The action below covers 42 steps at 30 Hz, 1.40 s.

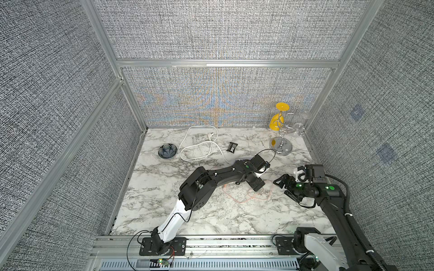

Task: Charge the cordless meat grinders
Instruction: Pick up the plug from the center of the board.

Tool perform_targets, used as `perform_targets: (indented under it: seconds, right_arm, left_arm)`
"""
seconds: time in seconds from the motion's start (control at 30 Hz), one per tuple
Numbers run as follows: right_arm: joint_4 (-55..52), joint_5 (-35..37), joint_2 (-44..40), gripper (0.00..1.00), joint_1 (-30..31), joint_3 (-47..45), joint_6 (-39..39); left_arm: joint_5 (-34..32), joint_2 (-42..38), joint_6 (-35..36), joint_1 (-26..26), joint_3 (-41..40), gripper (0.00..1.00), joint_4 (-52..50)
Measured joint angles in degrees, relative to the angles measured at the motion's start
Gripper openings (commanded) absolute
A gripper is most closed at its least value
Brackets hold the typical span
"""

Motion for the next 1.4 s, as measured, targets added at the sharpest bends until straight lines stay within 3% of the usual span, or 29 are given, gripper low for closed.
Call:
perform_targets:
  seconds: [0.43,0.67,0.9,1.4]
  right_arm:
    - [0.66,-2.36,2.01,0.84,-0.35,-1.14,0.04]
    - [0.90,-2.36,2.21,0.84,-0.63,-1.40,0.02]
    - [1.64,-2.43,2.93,0.84,-0.98,-0.98,0.00]
    - [2.12,-3.48,3.50,0.84,-1.44,-0.83,-0.22]
  left_arm:
    - [-2.36,-0.87,-0.20,-1.01,-5.18,0.72,5.53]
    - [-2.32,-0.87,0.04,-1.05,-5.70,0.47,7.32]
    - [-1.49,-1.38,1.11,-1.07,-6.60,0.62,8.07]
    - [-1.33,-2.10,1.99,-0.50,-7.10,0.56,6.62]
